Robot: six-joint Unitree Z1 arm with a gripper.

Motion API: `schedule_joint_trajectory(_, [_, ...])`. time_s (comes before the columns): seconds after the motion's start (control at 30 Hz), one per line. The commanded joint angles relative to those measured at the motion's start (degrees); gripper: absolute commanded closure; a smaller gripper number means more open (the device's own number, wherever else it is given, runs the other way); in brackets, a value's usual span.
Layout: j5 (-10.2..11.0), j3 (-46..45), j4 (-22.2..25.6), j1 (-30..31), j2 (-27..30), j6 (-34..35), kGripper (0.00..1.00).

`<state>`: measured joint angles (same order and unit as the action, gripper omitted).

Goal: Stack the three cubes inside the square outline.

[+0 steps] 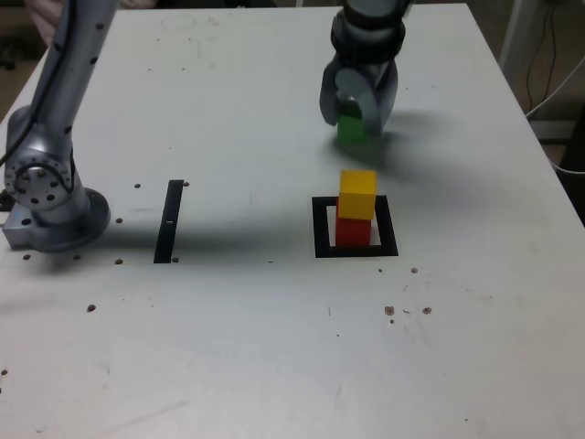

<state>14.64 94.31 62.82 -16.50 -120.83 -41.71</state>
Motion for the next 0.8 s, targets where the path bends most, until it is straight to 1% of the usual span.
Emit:
schedule_joint_trajectory(0.0, [0.0, 1.4, 1.8, 0.8, 1.6, 0.3, 0.74])
schedule_joint_trajectory(0.2, [0.0, 5.5, 10.0, 4.6, 5.3, 4.0, 0.74])
schedule_joint_trajectory(0.4, [-0.3, 6.5, 15.0, 10.6, 8.3, 12.1, 0.74])
schedule_joint_trajectory(0.5, [-2.0, 6.2, 16.8, 13.5, 9.2, 17.1, 0.74])
schedule_joint_trajectory(0.67, [-6.3, 4.7, 17.6, 17.6, 10.2, 25.5, 0.74])
schedule_joint_trajectory(0.77, [-7.3, 3.9, 17.6, 19.3, 10.5, 29.7, 0.74])
